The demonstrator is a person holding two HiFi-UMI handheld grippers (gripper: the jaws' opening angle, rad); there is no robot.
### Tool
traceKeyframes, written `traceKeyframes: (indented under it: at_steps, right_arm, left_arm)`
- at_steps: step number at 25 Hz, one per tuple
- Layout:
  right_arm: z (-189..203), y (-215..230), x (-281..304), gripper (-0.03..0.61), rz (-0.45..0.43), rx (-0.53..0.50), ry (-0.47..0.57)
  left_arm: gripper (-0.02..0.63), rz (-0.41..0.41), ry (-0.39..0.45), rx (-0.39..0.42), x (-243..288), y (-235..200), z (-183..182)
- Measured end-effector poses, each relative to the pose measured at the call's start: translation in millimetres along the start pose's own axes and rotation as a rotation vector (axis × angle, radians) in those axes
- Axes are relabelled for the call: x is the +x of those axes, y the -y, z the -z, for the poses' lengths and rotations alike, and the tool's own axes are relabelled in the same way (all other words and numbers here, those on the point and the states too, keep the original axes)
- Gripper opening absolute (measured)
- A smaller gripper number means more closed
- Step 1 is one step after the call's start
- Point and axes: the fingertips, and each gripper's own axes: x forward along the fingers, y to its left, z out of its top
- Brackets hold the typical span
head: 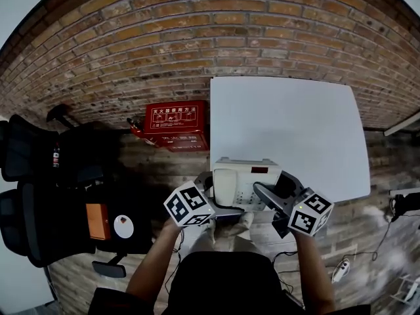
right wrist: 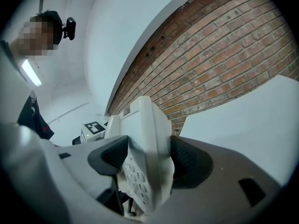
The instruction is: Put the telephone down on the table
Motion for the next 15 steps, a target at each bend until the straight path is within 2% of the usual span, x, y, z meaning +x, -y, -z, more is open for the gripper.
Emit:
traceKeyframes:
  at_steps: [15]
  right_arm:
    - [55.0,53.2,17.9,0.27,0.011,0.086,-0.088]
  left_arm:
    - [0.505,0.022,-0.046,-0.124,43.8,-26.6,50.3]
